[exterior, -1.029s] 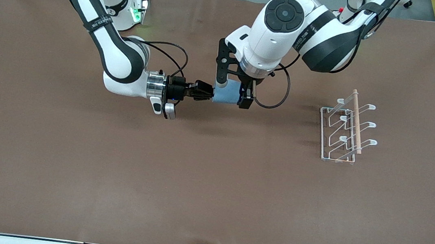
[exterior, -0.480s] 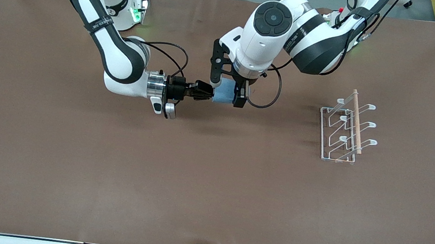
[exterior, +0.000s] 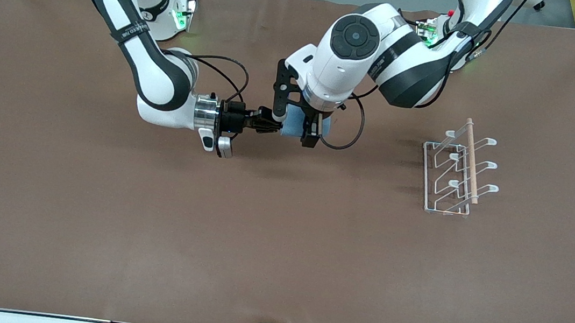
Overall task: Hang cup on cup holder
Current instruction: 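Close the left gripper inside the cup rim, then open the right gripper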
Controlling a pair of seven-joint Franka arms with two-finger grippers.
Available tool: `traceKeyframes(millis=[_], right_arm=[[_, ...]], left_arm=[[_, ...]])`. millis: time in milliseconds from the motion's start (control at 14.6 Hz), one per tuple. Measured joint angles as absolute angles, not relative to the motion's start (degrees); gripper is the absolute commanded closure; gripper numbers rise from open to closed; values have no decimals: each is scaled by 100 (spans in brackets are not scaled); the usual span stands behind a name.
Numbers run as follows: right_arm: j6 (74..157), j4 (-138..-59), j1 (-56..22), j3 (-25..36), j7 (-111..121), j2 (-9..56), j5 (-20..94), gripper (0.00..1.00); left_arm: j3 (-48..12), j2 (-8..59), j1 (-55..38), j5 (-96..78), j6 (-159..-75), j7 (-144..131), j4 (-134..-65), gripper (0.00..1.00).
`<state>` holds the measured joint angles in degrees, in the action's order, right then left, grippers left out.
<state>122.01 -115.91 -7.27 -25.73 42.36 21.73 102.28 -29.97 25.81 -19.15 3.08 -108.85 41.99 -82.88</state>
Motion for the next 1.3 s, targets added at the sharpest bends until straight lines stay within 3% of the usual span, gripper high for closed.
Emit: traceKeyframes(millis=[480, 549, 618, 686, 755, 1304], right_arm=[[12216, -11597, -728, -2579, 4239, 2174, 10228, 99], [12219, -11597, -728, -2579, 4240, 2174, 10228, 99], [12221, -11596, -728, -2580, 4240, 2174, 10228, 92], [12221, -11596, -729, -2581, 4241, 2174, 10228, 51], [12219, -11593, -729, -2581, 4241, 2174, 10229, 1], [12213, -11592, -727, -2575, 4240, 2175, 10249, 0]], left_arm=[[-2992, 2587, -1918, 394, -10911, 4207, -8286, 62], [-2992, 2587, -1919, 400, -10911, 4206, -8286, 64], [-2992, 2587, -1919, 401, -10910, 4206, -8286, 64], [-2992, 2587, -1919, 403, -10908, 4206, -8286, 64], [-2992, 2587, -1919, 421, -10903, 4206, -8290, 64], [-2978, 2590, -1904, 483, -10898, 4206, -8312, 64]])
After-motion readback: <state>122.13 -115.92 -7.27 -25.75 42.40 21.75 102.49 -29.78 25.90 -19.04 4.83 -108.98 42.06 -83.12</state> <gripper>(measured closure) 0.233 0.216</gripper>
